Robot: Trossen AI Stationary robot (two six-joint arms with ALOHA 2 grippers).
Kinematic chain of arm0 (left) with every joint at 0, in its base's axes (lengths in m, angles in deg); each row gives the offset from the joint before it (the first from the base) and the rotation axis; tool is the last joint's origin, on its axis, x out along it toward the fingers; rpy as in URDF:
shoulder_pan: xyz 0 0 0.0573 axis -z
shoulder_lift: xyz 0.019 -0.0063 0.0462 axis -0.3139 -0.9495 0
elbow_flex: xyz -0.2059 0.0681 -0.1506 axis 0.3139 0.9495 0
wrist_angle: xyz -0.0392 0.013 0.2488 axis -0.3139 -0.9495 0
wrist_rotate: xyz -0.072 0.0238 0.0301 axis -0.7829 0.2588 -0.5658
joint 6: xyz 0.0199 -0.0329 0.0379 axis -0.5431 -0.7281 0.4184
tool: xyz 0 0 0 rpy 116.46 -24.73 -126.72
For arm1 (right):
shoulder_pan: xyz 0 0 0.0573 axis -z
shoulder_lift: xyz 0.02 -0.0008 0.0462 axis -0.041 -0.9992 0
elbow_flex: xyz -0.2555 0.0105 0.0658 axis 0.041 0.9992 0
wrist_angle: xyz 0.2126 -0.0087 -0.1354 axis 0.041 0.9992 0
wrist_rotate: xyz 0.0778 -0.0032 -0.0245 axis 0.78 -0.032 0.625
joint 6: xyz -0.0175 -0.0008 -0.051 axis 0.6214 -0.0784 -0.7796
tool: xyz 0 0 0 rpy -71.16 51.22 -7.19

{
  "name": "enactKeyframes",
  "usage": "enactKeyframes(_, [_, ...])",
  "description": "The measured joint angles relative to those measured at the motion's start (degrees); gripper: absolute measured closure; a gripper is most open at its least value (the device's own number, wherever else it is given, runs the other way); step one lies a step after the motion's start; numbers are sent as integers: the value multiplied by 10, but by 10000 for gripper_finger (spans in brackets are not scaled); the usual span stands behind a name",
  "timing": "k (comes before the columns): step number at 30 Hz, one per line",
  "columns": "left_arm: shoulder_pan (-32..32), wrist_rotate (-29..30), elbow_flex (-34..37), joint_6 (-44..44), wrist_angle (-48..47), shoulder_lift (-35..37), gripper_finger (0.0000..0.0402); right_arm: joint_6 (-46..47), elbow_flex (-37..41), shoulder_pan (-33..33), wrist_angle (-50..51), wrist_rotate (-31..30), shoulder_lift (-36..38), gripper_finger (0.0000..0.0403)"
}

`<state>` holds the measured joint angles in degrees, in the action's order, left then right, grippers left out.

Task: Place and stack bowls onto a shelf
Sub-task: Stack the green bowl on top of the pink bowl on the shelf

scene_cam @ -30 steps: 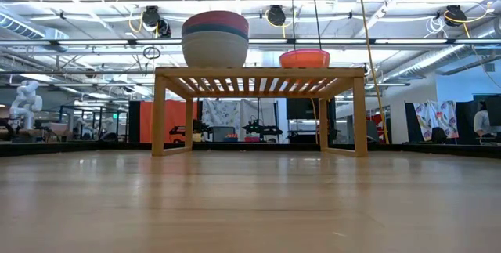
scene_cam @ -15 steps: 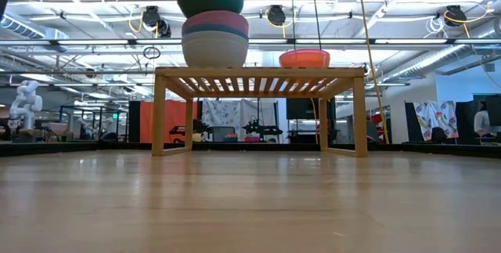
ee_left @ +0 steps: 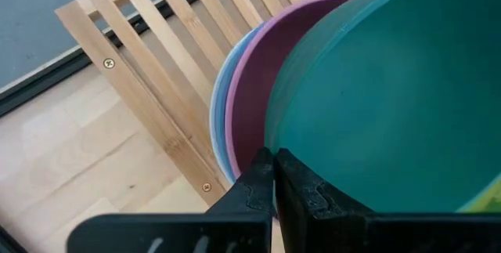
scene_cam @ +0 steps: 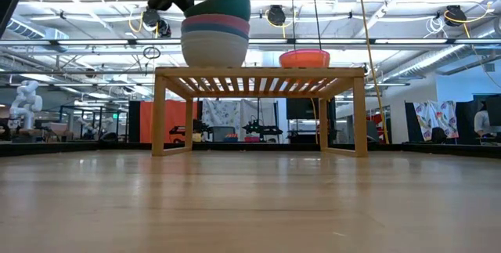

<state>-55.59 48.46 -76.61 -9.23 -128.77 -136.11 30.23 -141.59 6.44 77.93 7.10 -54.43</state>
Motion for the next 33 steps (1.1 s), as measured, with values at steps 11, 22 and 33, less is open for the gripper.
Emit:
enactKeyframes(11, [-9, 10, 0, -9, -1, 12, 400, -11, 0, 0, 0, 0, 0, 353])
enactKeyframes(22, [-27, 12, 0, -4, 0, 10, 400, -12, 0, 0, 0, 0, 0, 353])
enactKeyframes(33, [-24, 12, 38, -6, 0, 9, 400, -14, 0, 0, 0, 0, 0, 353])
